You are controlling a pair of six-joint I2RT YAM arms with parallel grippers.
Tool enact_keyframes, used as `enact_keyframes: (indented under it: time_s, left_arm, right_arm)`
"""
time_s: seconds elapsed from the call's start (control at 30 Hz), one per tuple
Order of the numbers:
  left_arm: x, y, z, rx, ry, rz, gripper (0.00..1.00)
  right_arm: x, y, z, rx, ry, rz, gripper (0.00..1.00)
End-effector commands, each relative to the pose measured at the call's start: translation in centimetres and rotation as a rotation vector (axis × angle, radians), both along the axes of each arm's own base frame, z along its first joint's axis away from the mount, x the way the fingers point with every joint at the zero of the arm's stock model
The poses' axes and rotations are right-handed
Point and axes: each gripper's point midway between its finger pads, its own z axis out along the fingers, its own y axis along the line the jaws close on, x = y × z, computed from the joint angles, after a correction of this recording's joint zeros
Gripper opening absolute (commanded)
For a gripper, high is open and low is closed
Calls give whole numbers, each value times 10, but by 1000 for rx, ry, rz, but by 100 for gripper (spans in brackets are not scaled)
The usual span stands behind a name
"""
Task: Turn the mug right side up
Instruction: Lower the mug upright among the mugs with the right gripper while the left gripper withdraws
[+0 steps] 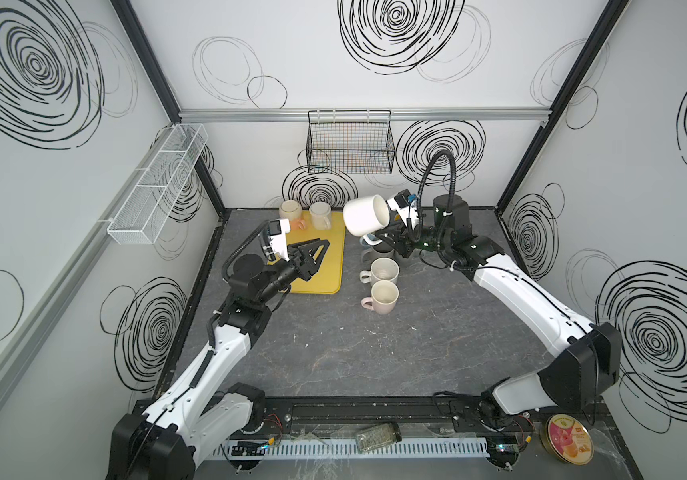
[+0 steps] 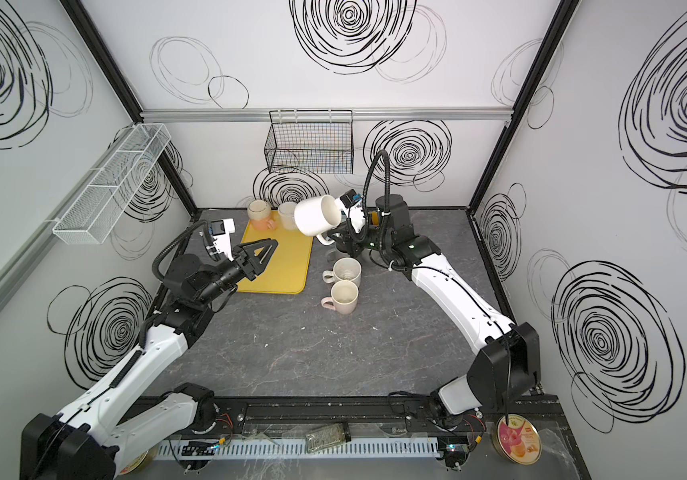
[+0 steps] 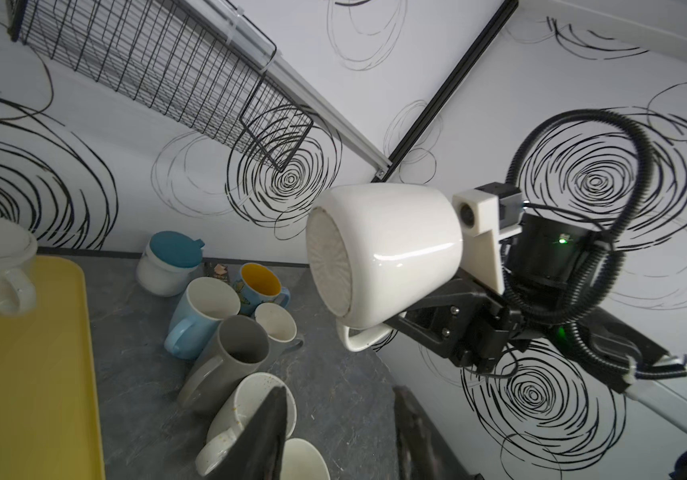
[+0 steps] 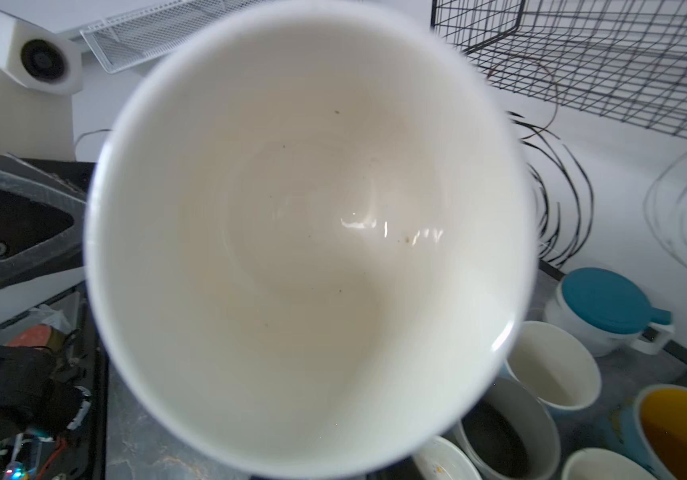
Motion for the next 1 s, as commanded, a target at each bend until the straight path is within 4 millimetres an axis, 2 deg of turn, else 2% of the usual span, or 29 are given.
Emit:
enact_keyframes:
  time_s: [0.0,0.17,0.3,0.43,0.77,0.97]
  left_arm:
    - [9,-1,-4,57,14,18,45]
    - [20,0,-25,90,85,38,45]
    - [31,5,-53,149,174,83,45]
    - [37,5,-74,181,229,92,45]
    - [48,-5,-98,200,295,42,44]
    - [50,-8,-107,212,313,16,44]
  right_arm:
    - [0,-23,32,-77,-192,-70,0]
    - [1,-43,24,-196,-251,-135,0]
    - [-2,-56,18,-279,-298,-157,0]
    - [-2,-71,2,-391,-294,-181,0]
    - [-7,-106,-47,-601,-176,-207,0]
    - [1,-136,-76,-664,-104,-260,0]
